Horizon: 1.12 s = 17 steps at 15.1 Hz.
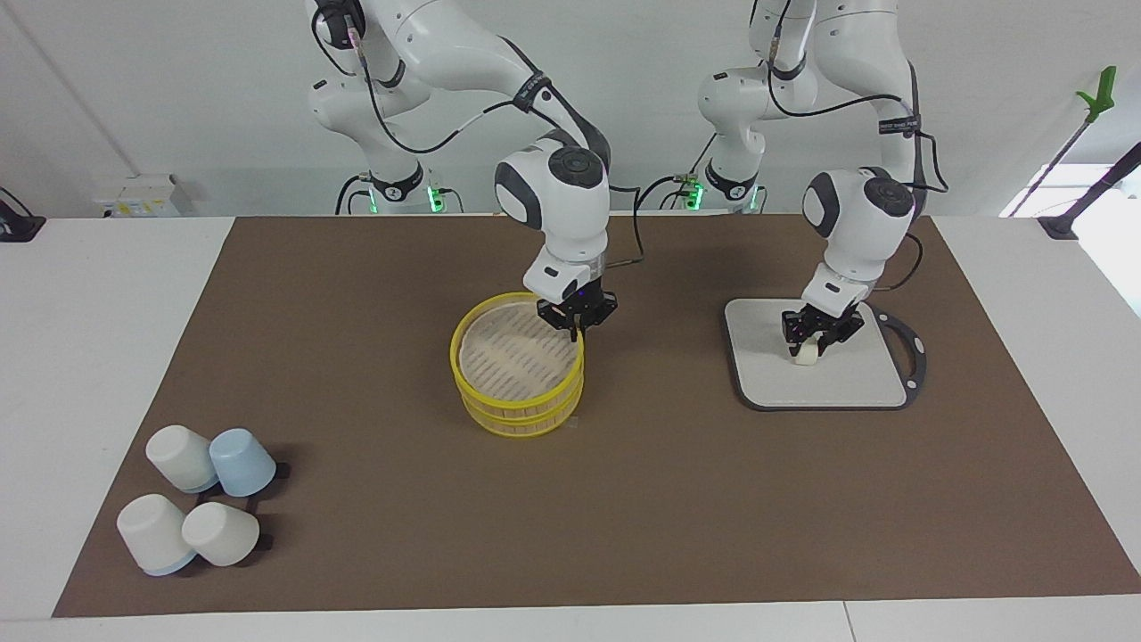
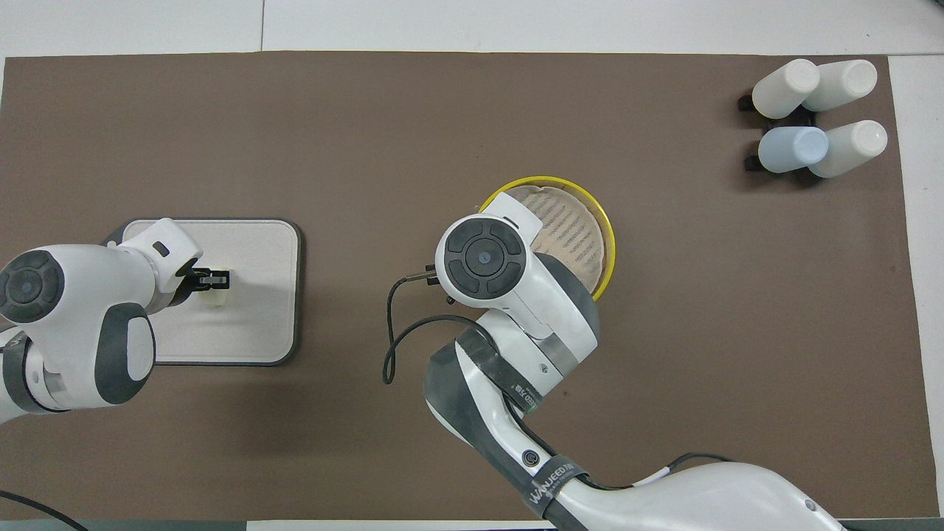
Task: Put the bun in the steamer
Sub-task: 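Lift the lid aside with the right gripper while the left gripper lifts the bun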
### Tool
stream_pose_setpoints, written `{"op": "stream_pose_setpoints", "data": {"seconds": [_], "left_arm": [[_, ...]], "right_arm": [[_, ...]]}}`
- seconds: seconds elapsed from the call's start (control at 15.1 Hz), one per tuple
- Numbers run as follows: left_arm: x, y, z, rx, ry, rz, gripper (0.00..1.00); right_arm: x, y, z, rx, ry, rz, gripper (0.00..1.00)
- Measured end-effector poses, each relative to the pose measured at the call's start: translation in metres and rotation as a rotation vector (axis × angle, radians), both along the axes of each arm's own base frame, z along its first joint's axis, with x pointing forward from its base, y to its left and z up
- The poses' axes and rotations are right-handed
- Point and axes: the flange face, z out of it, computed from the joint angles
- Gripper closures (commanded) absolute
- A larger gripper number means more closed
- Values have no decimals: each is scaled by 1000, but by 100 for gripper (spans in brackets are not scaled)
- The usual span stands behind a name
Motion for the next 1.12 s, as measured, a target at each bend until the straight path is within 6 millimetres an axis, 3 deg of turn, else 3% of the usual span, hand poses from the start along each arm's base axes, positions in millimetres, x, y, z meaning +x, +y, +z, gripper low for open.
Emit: {"op": "stream_pose_setpoints", "data": {"seconds": [0.2, 0.4, 0.59, 0.73, 0.86, 0.99, 1.12], "left_arm": [[0, 0, 0, 0, 0, 0, 83], [1, 0, 2, 0, 0, 0, 83], [15, -3, 26, -4, 42, 9, 83], [32, -11, 68, -10, 77, 39, 84], [46, -40, 120, -22, 89, 90, 87], [51, -90, 166, -38, 81, 155, 89], [50, -148, 195, -61, 68, 203, 89]], "right_arm": [[7, -3, 17, -20, 20, -12, 99], [18, -11, 52, -44, 44, -36, 99], [37, -41, 91, -73, 70, -8, 99], [56, -91, 118, -87, 84, 31, 99], [72, -155, 141, -96, 96, 71, 99], [81, -216, 158, -103, 115, 100, 99], [84, -270, 168, -106, 138, 126, 99]]}}
